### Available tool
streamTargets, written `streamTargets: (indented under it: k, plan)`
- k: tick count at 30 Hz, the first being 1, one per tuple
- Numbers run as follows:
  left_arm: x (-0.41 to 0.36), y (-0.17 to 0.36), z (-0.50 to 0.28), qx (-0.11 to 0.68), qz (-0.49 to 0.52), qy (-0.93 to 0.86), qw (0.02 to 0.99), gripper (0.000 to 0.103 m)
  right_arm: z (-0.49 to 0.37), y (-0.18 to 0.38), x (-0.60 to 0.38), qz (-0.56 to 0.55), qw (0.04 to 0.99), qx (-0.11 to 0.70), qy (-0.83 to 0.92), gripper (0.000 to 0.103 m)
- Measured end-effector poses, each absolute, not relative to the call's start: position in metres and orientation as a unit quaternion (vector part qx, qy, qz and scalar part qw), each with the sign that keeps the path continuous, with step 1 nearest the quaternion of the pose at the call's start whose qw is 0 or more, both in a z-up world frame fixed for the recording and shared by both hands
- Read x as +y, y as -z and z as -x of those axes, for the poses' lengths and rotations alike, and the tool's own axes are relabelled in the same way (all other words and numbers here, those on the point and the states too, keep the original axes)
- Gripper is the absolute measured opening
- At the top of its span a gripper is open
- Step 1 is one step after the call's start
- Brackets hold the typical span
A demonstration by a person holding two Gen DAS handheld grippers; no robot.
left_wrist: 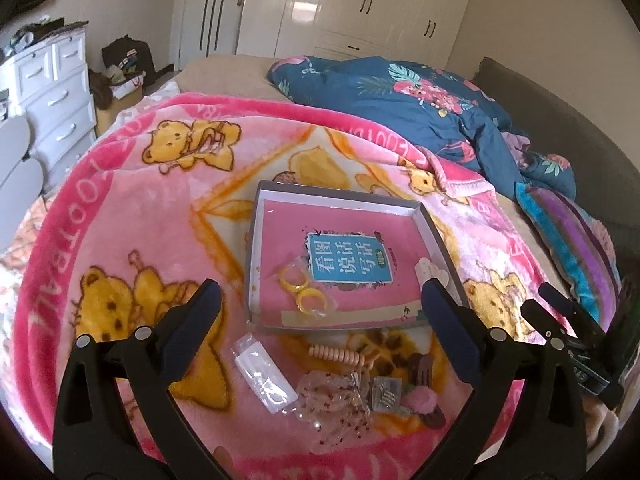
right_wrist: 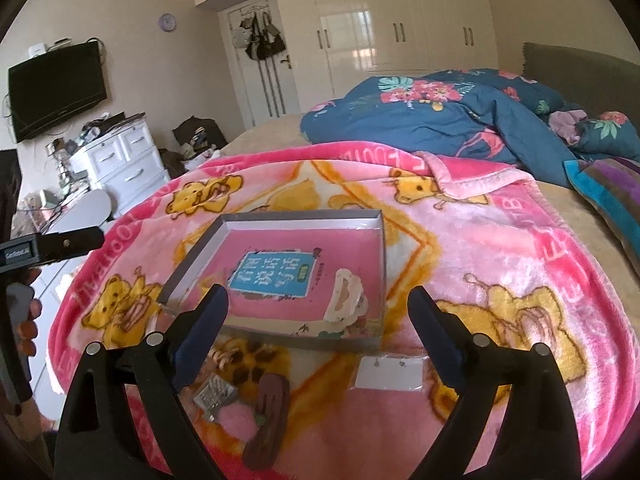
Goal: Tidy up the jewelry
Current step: 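Withdraw both open tools from the box toward the remaining jewelry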
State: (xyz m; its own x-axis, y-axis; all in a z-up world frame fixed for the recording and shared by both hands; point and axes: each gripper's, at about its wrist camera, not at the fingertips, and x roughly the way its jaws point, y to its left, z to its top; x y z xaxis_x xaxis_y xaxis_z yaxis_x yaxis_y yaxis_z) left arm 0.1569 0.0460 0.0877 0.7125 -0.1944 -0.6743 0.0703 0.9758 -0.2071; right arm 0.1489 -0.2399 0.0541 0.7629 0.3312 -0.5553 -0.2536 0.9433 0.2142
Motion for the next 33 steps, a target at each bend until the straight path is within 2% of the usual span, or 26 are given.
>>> streamTargets:
  k: [15,33]
  plan:
    - [0.036,-0.088,-0.133,0.367,0.07,0.075,0.924,0.094,-0.122,-0.052,-0.224,-0.037,0.932,0.303,-0.196,0.091]
    - [0.041,-0.059,-0.11,0.392,0.079,0.062,0.915,0.094,-0.107,-0.04,-0.208,-0.01,0.92,0.32,-0.227,0.091]
